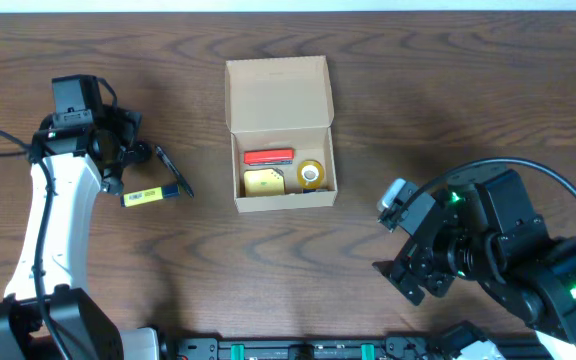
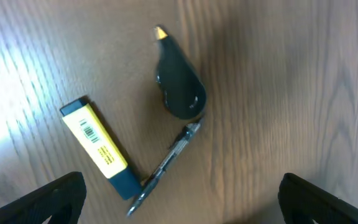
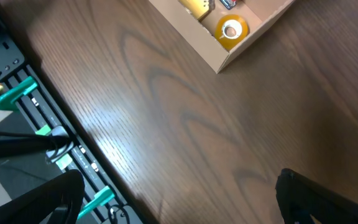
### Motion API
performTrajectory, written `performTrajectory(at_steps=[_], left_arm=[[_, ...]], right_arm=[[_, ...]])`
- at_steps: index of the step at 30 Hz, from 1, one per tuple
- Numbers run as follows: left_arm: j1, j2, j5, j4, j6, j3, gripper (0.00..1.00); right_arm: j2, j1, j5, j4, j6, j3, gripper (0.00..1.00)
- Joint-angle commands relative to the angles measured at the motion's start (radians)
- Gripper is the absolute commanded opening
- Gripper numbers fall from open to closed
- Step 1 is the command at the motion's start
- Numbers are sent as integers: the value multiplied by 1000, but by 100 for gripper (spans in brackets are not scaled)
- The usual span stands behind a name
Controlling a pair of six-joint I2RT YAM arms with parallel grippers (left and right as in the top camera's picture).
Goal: Pack container
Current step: 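Grasp the black correction-tape dispenser with the left gripper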
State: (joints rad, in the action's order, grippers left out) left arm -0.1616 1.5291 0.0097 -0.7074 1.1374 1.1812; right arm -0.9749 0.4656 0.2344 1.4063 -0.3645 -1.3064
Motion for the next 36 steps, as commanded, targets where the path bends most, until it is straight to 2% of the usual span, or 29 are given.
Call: performTrajectory(at_steps=[1, 11, 18, 36], left_arm=[[0, 60, -44, -15, 138, 10, 99], [0, 369, -9, -209, 175, 286, 97], [-2, 505, 24, -260, 233, 438, 97], [-26, 652, 45, -245, 266, 467, 100]], right_arm=[[0, -8, 1, 1, 13, 0, 99], [0, -8, 2, 1, 13, 0, 99], [0, -8, 2, 1, 13, 0, 99], [0, -8, 2, 1, 13, 0, 99]])
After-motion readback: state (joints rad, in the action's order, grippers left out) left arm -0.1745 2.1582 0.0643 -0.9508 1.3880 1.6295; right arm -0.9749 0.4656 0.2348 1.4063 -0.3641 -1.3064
